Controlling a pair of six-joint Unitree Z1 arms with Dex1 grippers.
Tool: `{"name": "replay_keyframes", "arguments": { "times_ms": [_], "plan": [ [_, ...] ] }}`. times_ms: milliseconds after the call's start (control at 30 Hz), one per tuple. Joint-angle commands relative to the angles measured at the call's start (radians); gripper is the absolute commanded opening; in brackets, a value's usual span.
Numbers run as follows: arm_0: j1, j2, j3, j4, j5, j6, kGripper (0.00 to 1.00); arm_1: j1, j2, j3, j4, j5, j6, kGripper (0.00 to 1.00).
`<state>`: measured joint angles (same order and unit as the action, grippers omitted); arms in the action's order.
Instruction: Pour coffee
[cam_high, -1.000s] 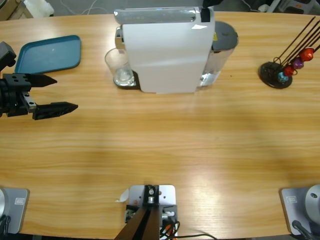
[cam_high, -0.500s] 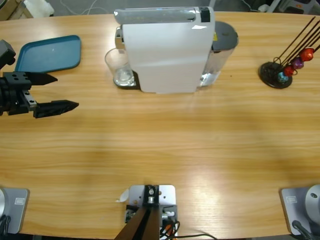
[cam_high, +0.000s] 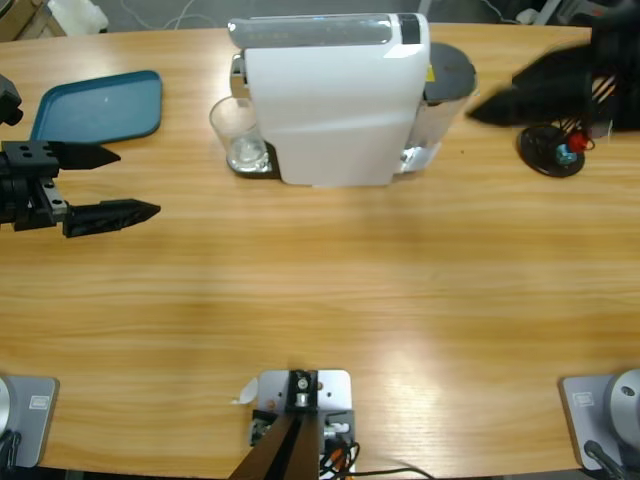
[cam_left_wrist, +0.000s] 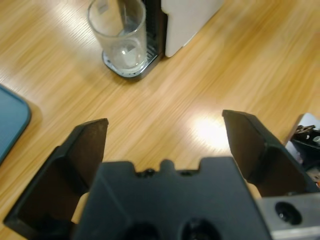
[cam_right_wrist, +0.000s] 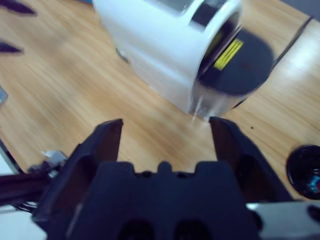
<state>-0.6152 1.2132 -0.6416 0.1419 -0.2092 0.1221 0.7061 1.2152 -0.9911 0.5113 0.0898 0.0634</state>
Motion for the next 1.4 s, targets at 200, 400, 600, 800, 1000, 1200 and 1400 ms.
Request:
{"name": "replay_keyframes", "arguments": {
  "times_ms": [200, 400, 600, 800, 1000, 1200, 1400],
  "plan": [
    [0.052, 0.007, 0.007, -0.022, -0.019, 0.022, 0.996, 0.038, -0.185, 0.339, -0.116, 0.008, -0.067, 0.977],
    [0.051, -0.028, 0.034, -0.024, -0.038, 0.022, 0.996, 0.048, -0.175, 0.337, -0.129, 0.030, -0.071, 1.000],
    [0.045, -0.039, 0.053, -0.024, -0.105, 0.022, 0.996, 0.063, -0.182, 0.340, -0.143, 0.031, -0.071, 1.000],
    [0.045, -0.037, 0.048, -0.028, -0.115, 0.024, 0.996, 0.063, -0.184, 0.355, -0.170, 0.031, -0.071, 1.000],
    [0.045, -0.034, 0.053, -0.028, -0.090, 0.036, 0.996, 0.062, -0.179, 0.365, -0.183, 0.016, -0.071, 1.000],
    [0.045, -0.043, 0.053, -0.027, -0.094, 0.036, 0.996, 0.063, -0.181, 0.381, -0.214, 0.014, -0.071, 1.000],
    [0.045, -0.030, 0.064, -0.028, -0.092, 0.037, 0.996, 0.062, -0.188, 0.385, -0.218, 0.015, -0.073, 1.000]
  ]
}}
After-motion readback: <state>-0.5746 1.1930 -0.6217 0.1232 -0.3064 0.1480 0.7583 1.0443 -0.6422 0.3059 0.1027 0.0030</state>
